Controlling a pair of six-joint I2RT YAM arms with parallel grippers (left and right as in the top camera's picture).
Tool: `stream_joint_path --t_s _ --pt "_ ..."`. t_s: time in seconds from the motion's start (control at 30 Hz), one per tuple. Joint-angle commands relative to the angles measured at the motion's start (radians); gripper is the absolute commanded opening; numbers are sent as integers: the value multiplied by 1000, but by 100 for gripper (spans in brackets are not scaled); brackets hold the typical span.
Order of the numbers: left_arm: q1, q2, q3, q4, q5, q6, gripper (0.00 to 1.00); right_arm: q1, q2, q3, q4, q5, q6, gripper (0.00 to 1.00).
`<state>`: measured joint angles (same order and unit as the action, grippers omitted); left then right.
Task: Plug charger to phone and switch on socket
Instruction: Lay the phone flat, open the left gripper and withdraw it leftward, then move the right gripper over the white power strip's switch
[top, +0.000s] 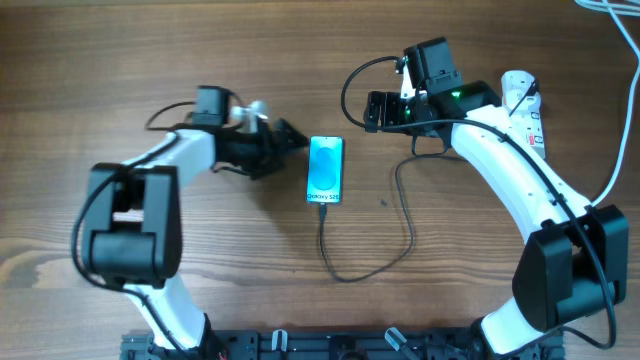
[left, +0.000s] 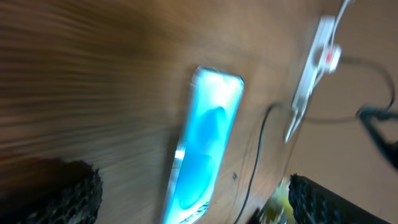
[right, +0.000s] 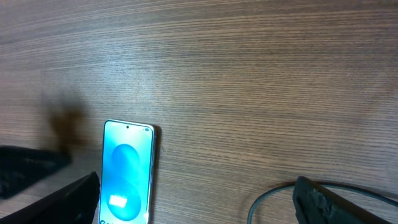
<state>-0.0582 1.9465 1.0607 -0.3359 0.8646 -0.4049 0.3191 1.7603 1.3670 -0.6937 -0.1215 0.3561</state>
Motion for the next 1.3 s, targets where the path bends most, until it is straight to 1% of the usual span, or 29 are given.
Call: stream_joint_path --t_s 0.0,0.1,0.2,0.23,0.33,0.47,0.5,0.53,0.57,0.6,0.67,0.7,0.73,0.77,0.8,0.83,0.9,1.07,1.2,1.27 --pt "146 -182 -15 -4 -21 1 100 5 -16 -2 2 22 -13 99" --pt "265 -278 -15 -16 -32 1 100 5 -16 -2 2 22 -13 100" --pt "321 -280 -15 -64 -36 2 100 5 -16 -2 2 22 -12 100" --pt "325 -280 -15 -86 -55 2 100 5 -16 -2 2 22 -13 100" --pt "324 -280 -15 -87 -111 2 100 5 -16 -2 6 12 2 100" --pt "324 -280 -15 -87 -231 2 100 5 -16 -2 11 -11 179 100" --pt "324 -280 -15 -88 -259 2 100 5 -16 -2 3 -16 198 100" --pt "324 -280 -15 -88 -285 2 100 4 -16 0 34 -32 190 100" --pt "324 -280 -15 -87 -298 2 100 4 -17 22 41 -60 139 100" --pt "324 -280 -15 -87 -299 2 100 3 -18 90 -21 -22 121 100" --pt "324 -280 -15 -88 -299 2 100 -8 -18 277 -188 121 112 100" --pt "324 -280 -15 -88 -299 2 100 -28 -18 446 -311 233 114 100" --pt "324 -280 -15 -87 -299 2 100 -49 -18 551 -377 300 118 100" --pt "324 -280 -15 -88 -299 2 100 -69 -18 624 -416 352 121 100" --pt "324 -280 -15 -87 -299 2 100 -108 -18 688 -440 443 159 100" --pt "324 -280 -15 -88 -299 2 100 -151 -18 707 -445 509 204 100" --pt "324 -280 -15 -87 -299 2 100 -236 -2 705 -445 549 251 100" --pt "324 -280 -15 -87 -299 2 100 -453 92 705 -444 545 306 100" --pt "324 -280 -15 -87 -299 2 100 -634 241 703 -492 537 309 100" --pt "324 -280 -15 -88 -299 2 100 -700 317 703 -513 473 308 100"
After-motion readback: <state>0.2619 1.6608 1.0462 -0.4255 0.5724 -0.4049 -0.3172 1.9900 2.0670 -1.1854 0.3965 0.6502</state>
